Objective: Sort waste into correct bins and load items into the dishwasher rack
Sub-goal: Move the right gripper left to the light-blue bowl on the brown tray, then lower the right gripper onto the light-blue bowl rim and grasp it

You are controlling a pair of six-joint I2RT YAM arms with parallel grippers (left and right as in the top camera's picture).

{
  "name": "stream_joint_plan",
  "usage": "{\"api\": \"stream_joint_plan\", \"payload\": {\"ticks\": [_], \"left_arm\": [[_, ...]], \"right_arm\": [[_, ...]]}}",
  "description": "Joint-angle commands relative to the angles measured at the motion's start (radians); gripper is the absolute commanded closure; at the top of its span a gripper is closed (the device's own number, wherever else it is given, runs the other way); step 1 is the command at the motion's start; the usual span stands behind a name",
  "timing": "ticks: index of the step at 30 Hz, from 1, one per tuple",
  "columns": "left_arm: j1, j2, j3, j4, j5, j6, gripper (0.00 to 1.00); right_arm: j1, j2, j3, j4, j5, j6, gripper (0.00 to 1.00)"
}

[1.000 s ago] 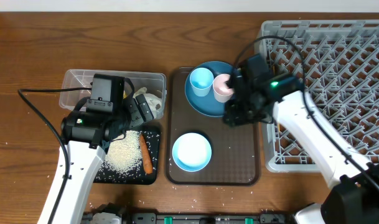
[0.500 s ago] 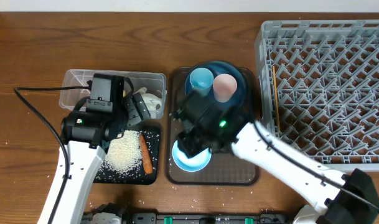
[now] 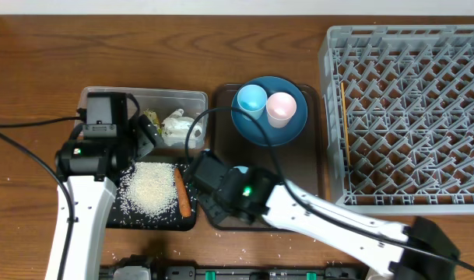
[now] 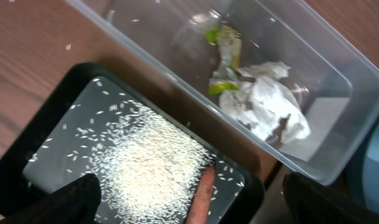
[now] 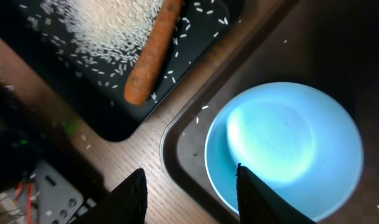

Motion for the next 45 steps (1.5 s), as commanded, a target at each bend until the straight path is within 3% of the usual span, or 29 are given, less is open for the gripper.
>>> {"api": "stream_joint_plan", "payload": {"ticks": [1,10,13,18,34,45], "left_arm": [[0.015,0.005,0.014,-0.008,-0.014,-0.012,0.04],[0.015,0.005,0.014,-0.008,-0.014,-0.012,0.04],[0.015,0.005,0.014,-0.008,-0.014,-0.012,0.04],[0.015,0.005,0.014,-0.008,-0.014,-0.012,0.04],[0.015,0.005,0.014,-0.008,-0.014,-0.012,0.04],[0.015,0.005,0.014,-0.008,-0.014,-0.012,0.04]], "right_arm": [[0.016,0.06,-0.007,0.009,0.042,0.017,0.57],[0.018,0.192,-0.007,0.009,0.042,0.017,0.66],[0.018,0.206,-0.007,0.007,0.042,0.017,0.75],[0.018,0.206,-0.007,0.006,0.042,0.017,0.8],[0.021,0.206,-0.008,-0.027,0.041,0.017,0.85],[0.021,0.206,-0.008,-0.045,0.03,0.018,0.82]]}}
